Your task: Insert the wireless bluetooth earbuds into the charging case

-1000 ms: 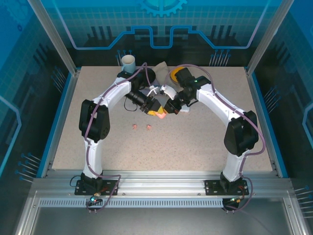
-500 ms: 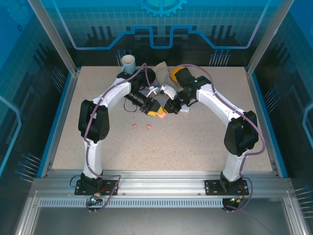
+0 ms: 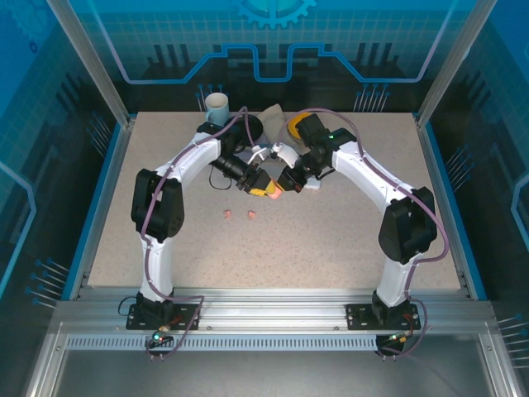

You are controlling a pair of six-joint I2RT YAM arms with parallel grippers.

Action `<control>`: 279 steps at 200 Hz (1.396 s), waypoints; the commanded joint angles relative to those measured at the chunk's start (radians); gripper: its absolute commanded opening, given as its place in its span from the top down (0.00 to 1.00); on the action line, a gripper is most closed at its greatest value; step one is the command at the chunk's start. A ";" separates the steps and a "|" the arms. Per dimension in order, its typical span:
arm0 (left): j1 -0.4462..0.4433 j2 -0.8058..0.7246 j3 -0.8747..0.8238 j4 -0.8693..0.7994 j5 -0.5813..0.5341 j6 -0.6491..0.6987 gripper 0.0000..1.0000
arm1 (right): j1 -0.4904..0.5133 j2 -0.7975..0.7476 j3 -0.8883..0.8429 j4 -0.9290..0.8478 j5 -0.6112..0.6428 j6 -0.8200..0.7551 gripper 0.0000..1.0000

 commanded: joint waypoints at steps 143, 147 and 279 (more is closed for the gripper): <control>0.000 -0.732 -0.566 0.978 -0.547 -0.505 1.00 | -0.151 -0.327 -0.185 0.161 0.110 0.749 0.47; 0.000 -0.754 -0.594 1.022 -0.576 -0.513 1.00 | -0.140 -0.332 -0.207 0.170 0.130 0.771 0.47; -0.024 -1.173 -1.218 1.794 -1.131 -0.537 1.00 | 0.324 0.154 0.050 0.000 0.645 1.215 0.46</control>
